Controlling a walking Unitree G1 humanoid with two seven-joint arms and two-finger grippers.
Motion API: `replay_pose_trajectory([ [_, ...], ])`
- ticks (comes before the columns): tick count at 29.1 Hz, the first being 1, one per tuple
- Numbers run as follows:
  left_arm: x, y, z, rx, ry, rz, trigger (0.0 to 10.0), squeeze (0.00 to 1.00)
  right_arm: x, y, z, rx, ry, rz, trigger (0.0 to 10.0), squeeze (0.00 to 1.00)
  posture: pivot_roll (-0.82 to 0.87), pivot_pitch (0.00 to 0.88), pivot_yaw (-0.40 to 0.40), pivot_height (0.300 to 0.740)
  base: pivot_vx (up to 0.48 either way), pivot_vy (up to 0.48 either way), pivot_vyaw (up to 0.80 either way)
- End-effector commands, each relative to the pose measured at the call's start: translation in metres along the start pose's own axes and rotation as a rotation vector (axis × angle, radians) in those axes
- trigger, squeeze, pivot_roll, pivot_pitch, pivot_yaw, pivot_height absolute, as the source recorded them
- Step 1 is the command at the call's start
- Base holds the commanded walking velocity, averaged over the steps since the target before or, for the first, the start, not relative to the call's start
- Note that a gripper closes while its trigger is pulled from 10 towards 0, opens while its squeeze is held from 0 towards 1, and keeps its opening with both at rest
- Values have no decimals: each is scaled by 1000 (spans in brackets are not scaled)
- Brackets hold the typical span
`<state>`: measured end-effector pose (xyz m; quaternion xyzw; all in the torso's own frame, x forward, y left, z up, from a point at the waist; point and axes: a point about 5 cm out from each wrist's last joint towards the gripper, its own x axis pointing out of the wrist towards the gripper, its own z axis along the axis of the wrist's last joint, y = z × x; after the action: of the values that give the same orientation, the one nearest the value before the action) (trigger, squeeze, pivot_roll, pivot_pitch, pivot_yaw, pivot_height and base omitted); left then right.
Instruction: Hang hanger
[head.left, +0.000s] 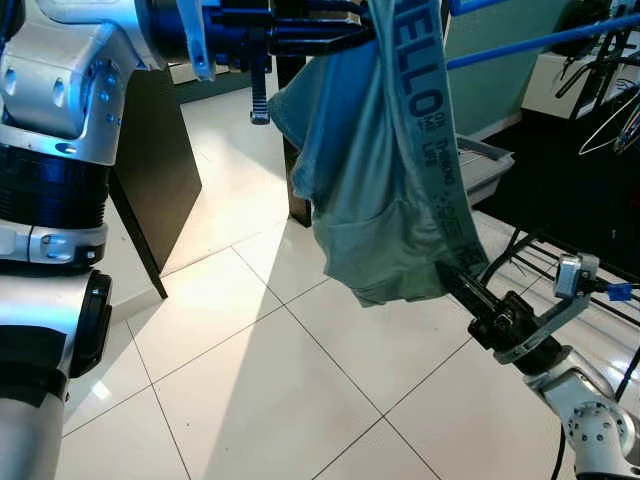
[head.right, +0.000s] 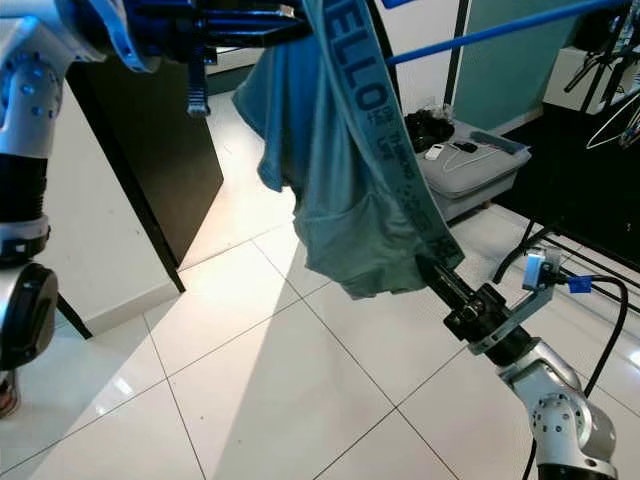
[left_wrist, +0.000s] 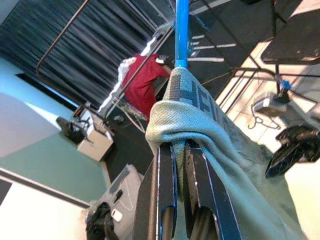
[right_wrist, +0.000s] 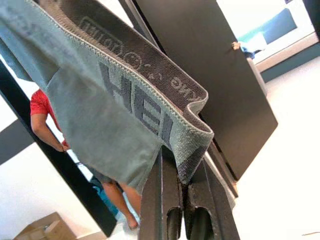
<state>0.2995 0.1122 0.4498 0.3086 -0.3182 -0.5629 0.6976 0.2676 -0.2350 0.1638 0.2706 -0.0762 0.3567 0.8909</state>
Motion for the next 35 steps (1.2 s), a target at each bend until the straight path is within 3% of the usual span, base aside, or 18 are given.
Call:
replay_pose_trajectory([
  [1, -15, 3, -13, -27, 64, 54, 10000, 0, 1, -1, 12, -61, -29, -13, 0, 0, -21, 0, 52, 740, 0, 0, 0],
  [5, -39, -6, -47, -127, 192, 82, 10000, 0, 1, -7, 33, -183, -42, -67, 0, 0, -26, 0, 53, 740, 0, 0, 0],
  [9, -52, -18, -65, -179, 256, 68, 10000, 0, 4, -6, 46, -272, -26, -71, 0, 0, -26, 0, 53, 740, 0, 0, 0],
  [12, -72, -36, -85, -253, 347, 60, 10000, 0, 10, -4, 64, -420, 21, -72, 0, 0, -25, 0, 53, 740, 0, 0, 0],
  [15, -83, -44, -94, -284, 399, 84, 10000, 0, 14, 0, 78, -496, 30, -63, 0, 0, -24, 0, 51, 740, 0, 0, 0],
  [21, -97, -52, -100, -319, 420, 96, 10000, 0, 13, 0, 87, -535, 29, -59, 0, 0, -25, 0, 46, 740, 0, 0, 0],
  [24, -105, -58, -99, -368, 413, 91, 10000, 0, 7, -8, 87, -537, 36, -96, 0, 0, -23, 0, 42, 740, 0, 0, 0],
  [26, -110, -63, -96, -411, 394, 66, 10000, 0, 2, -11, 86, -533, 39, -108, 0, 0, -22, 0, 41, 740, 0, 0, 0],
  [35, -112, -79, -84, -459, 371, -88, 10000, 0, -1, -13, 84, -535, 53, -118, 0, 0, -17, 0, 35, 740, 0, 0, 0],
])
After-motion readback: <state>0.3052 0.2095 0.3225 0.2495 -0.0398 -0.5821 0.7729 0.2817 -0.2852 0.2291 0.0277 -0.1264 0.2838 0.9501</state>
